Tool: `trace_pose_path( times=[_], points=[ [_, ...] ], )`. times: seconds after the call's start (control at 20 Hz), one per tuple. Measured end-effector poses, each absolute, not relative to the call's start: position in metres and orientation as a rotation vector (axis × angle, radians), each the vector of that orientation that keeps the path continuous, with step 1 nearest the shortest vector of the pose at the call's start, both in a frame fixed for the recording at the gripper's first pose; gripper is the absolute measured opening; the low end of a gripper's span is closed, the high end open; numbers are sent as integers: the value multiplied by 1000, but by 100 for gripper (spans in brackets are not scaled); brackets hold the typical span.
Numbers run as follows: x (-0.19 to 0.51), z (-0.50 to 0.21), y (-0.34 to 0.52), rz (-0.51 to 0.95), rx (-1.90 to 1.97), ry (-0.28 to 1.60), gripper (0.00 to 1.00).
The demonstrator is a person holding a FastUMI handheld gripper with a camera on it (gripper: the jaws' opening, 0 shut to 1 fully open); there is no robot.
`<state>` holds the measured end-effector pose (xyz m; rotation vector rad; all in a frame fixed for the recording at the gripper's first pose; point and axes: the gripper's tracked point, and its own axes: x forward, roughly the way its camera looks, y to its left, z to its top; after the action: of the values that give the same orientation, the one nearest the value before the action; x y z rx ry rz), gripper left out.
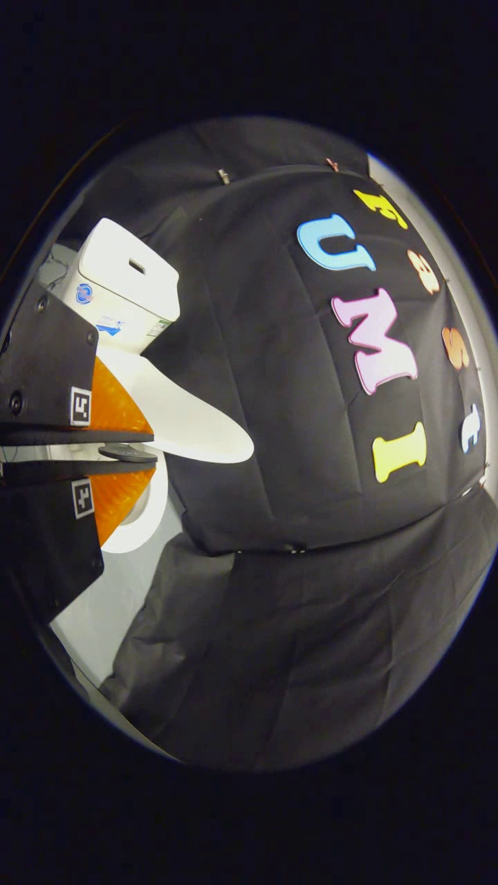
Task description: Open the toilet lid.
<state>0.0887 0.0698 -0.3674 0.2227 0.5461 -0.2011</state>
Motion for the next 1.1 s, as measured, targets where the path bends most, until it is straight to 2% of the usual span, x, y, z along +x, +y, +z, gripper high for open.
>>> trace_pose_path(
  times=[1.0, 1.1],
  points=[
    [112, -288, 261, -1, -108, 415, 13],
    [112, -286, 279, 21, -123, 411, 16]
  ],
)
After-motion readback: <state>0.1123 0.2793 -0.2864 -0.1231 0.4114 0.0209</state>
